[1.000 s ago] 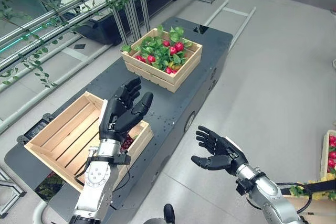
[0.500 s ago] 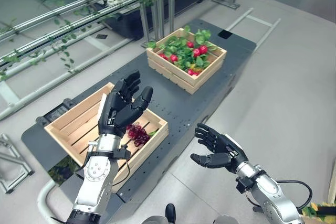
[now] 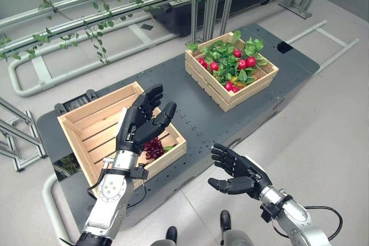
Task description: Pick up the fruits from the basket on one side to the basket on the other side
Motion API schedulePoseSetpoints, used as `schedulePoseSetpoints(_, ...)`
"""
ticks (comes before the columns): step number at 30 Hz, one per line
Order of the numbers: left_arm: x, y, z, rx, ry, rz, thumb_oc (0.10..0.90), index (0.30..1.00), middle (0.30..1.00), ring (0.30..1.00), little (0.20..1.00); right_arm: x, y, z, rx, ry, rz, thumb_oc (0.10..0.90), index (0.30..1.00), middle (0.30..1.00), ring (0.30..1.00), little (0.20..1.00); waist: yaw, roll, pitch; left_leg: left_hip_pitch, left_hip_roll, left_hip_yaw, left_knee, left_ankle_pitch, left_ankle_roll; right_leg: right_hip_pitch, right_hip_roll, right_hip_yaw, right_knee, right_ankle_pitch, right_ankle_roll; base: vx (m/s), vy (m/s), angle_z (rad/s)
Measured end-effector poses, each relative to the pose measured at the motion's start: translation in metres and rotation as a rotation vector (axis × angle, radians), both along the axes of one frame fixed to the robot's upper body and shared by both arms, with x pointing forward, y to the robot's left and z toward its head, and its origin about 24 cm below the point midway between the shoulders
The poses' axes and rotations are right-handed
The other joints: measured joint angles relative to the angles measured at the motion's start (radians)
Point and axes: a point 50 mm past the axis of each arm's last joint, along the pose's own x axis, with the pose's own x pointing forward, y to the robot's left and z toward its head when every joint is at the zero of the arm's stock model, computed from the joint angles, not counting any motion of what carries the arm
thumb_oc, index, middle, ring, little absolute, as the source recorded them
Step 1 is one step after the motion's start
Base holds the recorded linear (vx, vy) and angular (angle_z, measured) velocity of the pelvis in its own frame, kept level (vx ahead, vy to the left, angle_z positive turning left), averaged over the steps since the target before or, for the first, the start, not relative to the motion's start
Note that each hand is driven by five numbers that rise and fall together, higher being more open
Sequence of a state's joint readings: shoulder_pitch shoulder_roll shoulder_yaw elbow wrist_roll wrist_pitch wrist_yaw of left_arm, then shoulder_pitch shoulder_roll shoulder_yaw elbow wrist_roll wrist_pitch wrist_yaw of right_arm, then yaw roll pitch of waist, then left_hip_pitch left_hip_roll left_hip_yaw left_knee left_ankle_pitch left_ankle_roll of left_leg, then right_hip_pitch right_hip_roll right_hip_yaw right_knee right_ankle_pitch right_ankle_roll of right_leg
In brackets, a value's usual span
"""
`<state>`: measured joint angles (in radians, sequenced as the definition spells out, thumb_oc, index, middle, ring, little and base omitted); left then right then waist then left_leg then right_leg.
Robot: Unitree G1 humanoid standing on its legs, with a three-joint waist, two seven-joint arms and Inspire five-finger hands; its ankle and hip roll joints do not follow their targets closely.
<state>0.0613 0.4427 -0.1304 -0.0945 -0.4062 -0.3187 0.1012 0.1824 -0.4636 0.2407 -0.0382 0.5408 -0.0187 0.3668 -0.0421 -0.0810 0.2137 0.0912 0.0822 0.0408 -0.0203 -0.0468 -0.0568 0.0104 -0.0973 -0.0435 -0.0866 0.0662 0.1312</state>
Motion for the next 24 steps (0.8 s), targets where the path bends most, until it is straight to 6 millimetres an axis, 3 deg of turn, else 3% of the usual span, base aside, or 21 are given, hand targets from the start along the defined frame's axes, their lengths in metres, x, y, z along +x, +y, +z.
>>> schedulePoseSetpoints(3, 0.001, -0.001, 0.001, 0.008, -0.005, 0.01, 0.8, 0.9, 0.9, 0.9, 0.9, 0.004, -0.008, 0.006, 0.007, -0.029, -0.058, 0.8, 0.9, 0.9, 0.9, 0.9, -0.023, 0.003, 0.003, -0.001, 0.04, 0.072, -0.028, 0.04, -0.029, 0.045, 0.031, -0.087, -0.003, -0.027, -0.035, 0.06, -0.236, 0.66)
schedulePoseSetpoints(4, 0.002, -0.003, 0.002, 0.01, -0.011, 0.002, 0.8, 0.9, 0.9, 0.9, 0.9, 0.004, -0.01, 0.007, 0.001, -0.032, -0.076, 0.8, 0.9, 0.9, 0.9, 0.9, -0.033, 0.003, 0.004, -0.01, 0.039, 0.09, -0.031, 0.05, -0.022, 0.052, 0.029, -0.11, -0.003, -0.036, -0.036, -0.01, -0.079, 1.06)
schedulePoseSetpoints(8, 0.005, -0.008, 0.007, 0.088, -0.04, -0.023, 0.8, 0.9, 0.9, 0.9, 0.9, 0.003, -0.017, 0.01, -0.001, -0.073, -0.189, 0.8, 0.9, 0.9, 0.9, 0.9, -0.06, 0.024, 0.004, -0.034, 0.073, 0.329, -0.05, 0.046, 0.018, 0.058, -0.006, -0.241, -0.003, -0.055, -0.029, 0.0, 0.038, 0.94)
schedulePoseSetpoints(9, 0.004, -0.009, 0.007, 0.115, -0.044, -0.021, 0.8, 0.9, 0.9, 0.9, 0.9, 0.002, -0.021, 0.01, -0.006, -0.074, -0.214, 0.8, 0.9, 0.9, 0.9, 0.9, -0.061, 0.049, 0.004, -0.036, 0.073, 0.325, -0.052, 0.086, 0.005, 0.057, -0.005, -0.244, -0.002, -0.056, -0.019, -0.04, 0.096, 0.57)
schedulePoseSetpoints(11, 0.004, -0.006, 0.007, 0.163, -0.05, 0.002, 0.8, 0.9, 0.9, 0.9, 0.9, -0.001, -0.024, 0.008, -0.004, -0.067, -0.239, 0.8, 0.9, 0.9, 0.9, 0.9, -0.049, 0.062, 0.004, -0.034, 0.055, 0.316, -0.066, 0.104, -0.014, 0.055, -0.02, -0.24, -0.003, -0.055, -0.009, 0.01, 0.114, 0.16)
schedulePoseSetpoints(14, 0.004, 0.01, 0.015, 0.296, -0.088, 0.102, 0.8, 0.9, 0.9, 0.9, 0.9, -0.007, -0.022, 0.002, 0.005, -0.043, -0.249, 0.8, 0.9, 0.9, 0.9, 0.9, -0.049, 0.061, 0.003, -0.036, 0.02, 0.29, -0.068, 0.096, 0.001, 0.053, -0.047, -0.234, -0.003, -0.05, 0.001, 0.07, 0.153, 0.09)
schedulePoseSetpoints(19, 0.001, 0.042, 0.033, 0.475, -0.162, 0.305, 0.8, 0.9, 0.9, 0.9, 0.9, -0.017, -0.025, -0.007, -0.004, 0.013, -0.256, 0.8, 0.9, 0.9, 0.9, 0.9, -0.046, 0.061, 0.002, -0.03, 0.007, 0.265, -0.068, 0.092, 0.006, 0.066, -0.059, -0.237, -0.003, -0.048, 0.003, 0.07, 0.117, 0.07)
schedulePoseSetpoints(24, -0.001, 0.05, 0.03, 0.703, -0.147, 0.35, 0.8, 0.9, 0.9, 0.9, 0.9, -0.022, -0.029, -0.015, -0.077, 0.064, -0.219, 0.8, 0.9, 0.9, 0.9, 0.9, -0.03, 0.06, -0.002, -0.032, 0.006, 0.238, -0.068, 0.091, 0.007, 0.069, -0.06, -0.236, -0.002, -0.048, 0.004, 0.02, 0.085, 0.06)
